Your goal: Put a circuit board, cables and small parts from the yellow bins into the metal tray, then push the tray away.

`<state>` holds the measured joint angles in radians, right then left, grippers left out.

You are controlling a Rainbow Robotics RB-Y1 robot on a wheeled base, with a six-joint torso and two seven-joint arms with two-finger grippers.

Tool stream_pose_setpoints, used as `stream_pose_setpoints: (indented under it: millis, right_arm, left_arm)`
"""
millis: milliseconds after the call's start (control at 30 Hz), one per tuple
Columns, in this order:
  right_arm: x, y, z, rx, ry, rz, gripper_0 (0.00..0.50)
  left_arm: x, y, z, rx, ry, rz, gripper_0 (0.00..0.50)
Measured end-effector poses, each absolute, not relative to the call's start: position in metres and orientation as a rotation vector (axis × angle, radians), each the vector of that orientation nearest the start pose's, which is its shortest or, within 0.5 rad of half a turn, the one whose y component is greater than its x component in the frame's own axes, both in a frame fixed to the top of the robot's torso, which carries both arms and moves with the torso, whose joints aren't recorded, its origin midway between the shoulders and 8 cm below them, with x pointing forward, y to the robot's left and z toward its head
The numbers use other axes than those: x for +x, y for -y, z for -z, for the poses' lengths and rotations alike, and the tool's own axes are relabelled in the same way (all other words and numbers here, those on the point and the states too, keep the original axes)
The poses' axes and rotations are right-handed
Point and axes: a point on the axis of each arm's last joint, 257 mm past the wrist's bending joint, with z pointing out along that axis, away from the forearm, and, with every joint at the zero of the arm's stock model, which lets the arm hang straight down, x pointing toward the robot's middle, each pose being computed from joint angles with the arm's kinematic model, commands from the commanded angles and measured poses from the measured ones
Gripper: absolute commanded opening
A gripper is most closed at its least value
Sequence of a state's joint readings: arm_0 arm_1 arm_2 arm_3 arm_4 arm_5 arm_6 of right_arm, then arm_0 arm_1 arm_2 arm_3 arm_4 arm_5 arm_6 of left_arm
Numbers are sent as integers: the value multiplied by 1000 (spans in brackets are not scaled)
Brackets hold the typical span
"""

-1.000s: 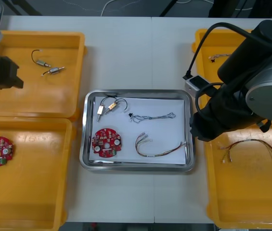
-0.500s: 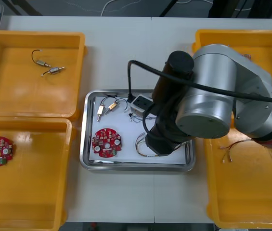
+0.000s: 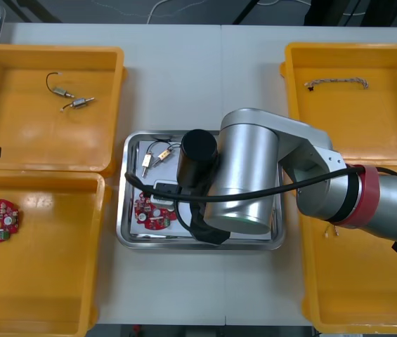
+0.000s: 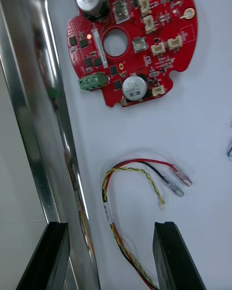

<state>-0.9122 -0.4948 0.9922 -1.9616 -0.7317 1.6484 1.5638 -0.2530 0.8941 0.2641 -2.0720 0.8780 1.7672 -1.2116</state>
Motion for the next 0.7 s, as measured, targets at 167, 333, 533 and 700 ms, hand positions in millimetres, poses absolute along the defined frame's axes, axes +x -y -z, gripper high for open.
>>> stream_pose_setpoints:
  millis: [167,333,533,700]
  right_arm:
    - [363,9,266,-1850,-2106,226,500]
    - [357,11,278,-1893,-2075,283,500]
    - [354,5,283,-1908,-2044,307,500]
    - [351,1,288,-1900,-2042,300,500]
  left_arm:
    - [421,-381,128,-64,-2558,-4,500]
    - [421,-375,129,-57,-2555,14,500]
    - [422,-371,128,-49,-2549,18,500]
    - [422,-371,127,-44,-2545,16,500]
